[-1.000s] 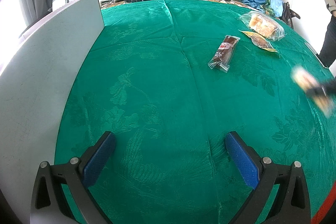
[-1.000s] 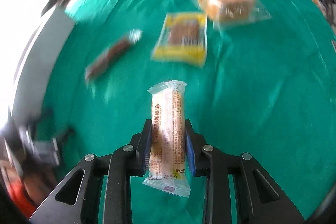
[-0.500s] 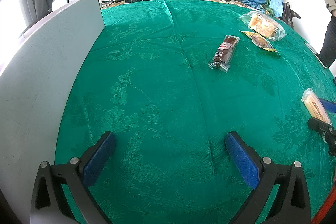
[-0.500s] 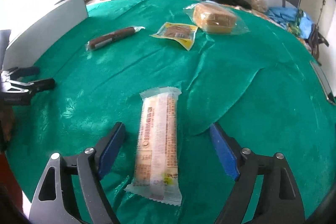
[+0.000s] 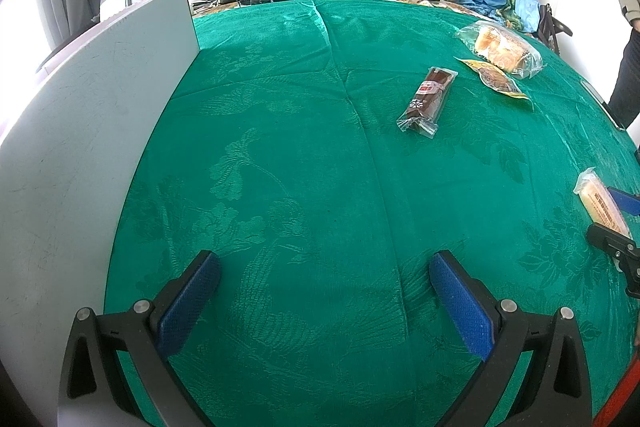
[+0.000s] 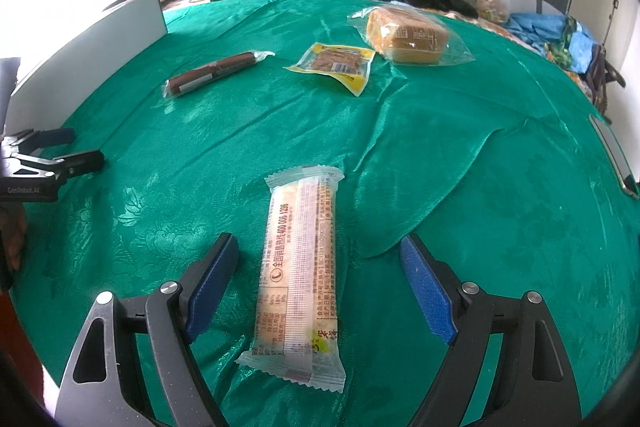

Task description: Organize snacks

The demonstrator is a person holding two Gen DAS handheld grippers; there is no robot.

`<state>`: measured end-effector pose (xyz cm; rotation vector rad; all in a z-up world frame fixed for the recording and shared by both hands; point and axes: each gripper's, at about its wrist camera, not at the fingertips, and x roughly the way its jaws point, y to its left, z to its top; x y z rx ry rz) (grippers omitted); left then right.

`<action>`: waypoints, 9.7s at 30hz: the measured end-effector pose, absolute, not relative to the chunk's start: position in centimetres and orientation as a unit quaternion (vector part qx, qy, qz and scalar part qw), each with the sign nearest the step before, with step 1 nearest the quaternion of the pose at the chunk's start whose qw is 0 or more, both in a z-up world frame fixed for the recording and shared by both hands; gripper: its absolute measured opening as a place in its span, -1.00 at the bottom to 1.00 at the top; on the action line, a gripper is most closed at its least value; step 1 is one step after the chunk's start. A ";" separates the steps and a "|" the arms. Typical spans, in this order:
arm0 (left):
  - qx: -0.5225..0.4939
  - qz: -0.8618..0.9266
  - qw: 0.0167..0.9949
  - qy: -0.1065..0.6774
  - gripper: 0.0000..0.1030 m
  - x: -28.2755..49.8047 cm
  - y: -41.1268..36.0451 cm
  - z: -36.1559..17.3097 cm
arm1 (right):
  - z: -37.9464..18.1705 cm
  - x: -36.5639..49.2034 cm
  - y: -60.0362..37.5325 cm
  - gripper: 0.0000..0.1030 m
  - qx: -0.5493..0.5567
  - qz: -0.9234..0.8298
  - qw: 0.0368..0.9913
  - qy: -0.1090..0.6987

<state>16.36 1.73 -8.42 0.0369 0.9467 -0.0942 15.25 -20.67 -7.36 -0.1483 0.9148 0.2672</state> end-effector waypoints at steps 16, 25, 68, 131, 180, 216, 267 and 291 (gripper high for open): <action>0.018 -0.047 0.888 0.456 1.00 16.3 1.7 -8.4 | -7.4 15.3 -20.8 0.65 -0.070 0.129 0.886 0.439; 0.075 -0.133 0.866 0.476 0.99 21.2 -4.2 -4.6 | -7.4 15.2 -20.9 0.65 -0.070 0.130 0.886 0.439; 0.005 -0.095 0.864 0.494 -0.65 8.1 1.3 -5.9 | -5.0 19.4 -18.9 -0.41 -0.095 0.136 0.784 0.598; 0.013 -0.034 0.891 0.453 0.95 15.5 0.2 -8.3 | -7.1 16.1 -25.8 0.72 -0.052 0.086 0.889 0.447; 0.013 -0.036 0.890 0.455 1.00 16.0 0.2 -8.5 | -7.1 16.1 -25.8 0.72 -0.049 0.086 0.889 0.447; -0.028 -0.094 0.851 0.516 0.98 18.5 -1.9 -7.0 | -7.1 16.1 -25.8 0.72 -0.048 0.086 0.889 0.448; 0.014 -0.032 0.884 0.466 1.00 14.2 1.1 -9.0 | -7.2 15.8 -26.1 0.72 -0.045 0.065 0.893 0.443; 0.050 -0.106 0.884 0.452 1.00 16.9 2.0 -8.9 | -7.3 15.9 -26.5 0.75 -0.035 0.070 0.892 0.446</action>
